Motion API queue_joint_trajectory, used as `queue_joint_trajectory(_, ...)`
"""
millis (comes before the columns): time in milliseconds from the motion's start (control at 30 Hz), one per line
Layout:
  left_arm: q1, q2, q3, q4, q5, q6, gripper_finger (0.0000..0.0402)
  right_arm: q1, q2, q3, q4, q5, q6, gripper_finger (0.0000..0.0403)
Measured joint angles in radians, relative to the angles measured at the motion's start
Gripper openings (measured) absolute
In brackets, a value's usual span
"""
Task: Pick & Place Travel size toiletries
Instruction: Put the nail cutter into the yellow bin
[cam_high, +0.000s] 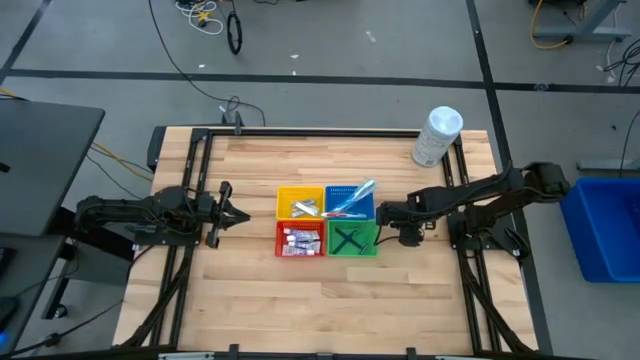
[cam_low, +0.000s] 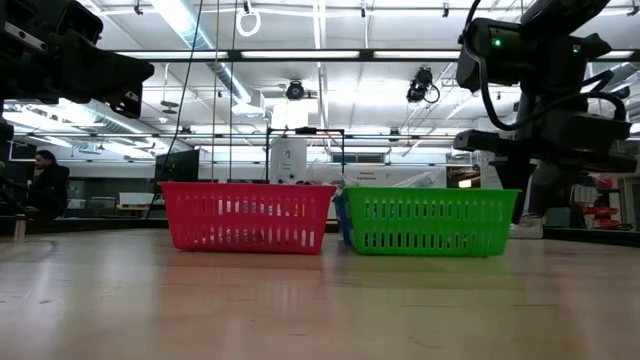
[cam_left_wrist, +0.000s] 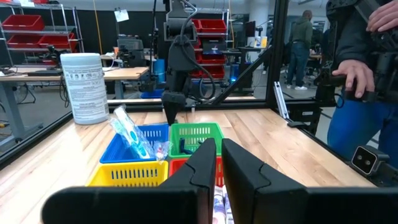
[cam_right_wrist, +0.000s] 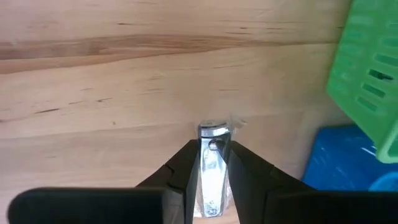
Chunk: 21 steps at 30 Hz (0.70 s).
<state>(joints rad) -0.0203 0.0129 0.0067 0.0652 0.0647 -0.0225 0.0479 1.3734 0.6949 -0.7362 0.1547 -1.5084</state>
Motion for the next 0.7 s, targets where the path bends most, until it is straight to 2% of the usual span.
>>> queue_joint_trajectory(267,0.000,0.000,0.000,0.000,0.000,0.000,0.0032,0.000,-0.054,0.000,0.000,-0.001,0.000,0.0082)
queue_joint_trajectory(700,0.000,0.000,0.000,0.000,0.000,0.000,0.0032,-0.002,-0.215,0.000,-0.006,-0.002,0.001,0.0082)
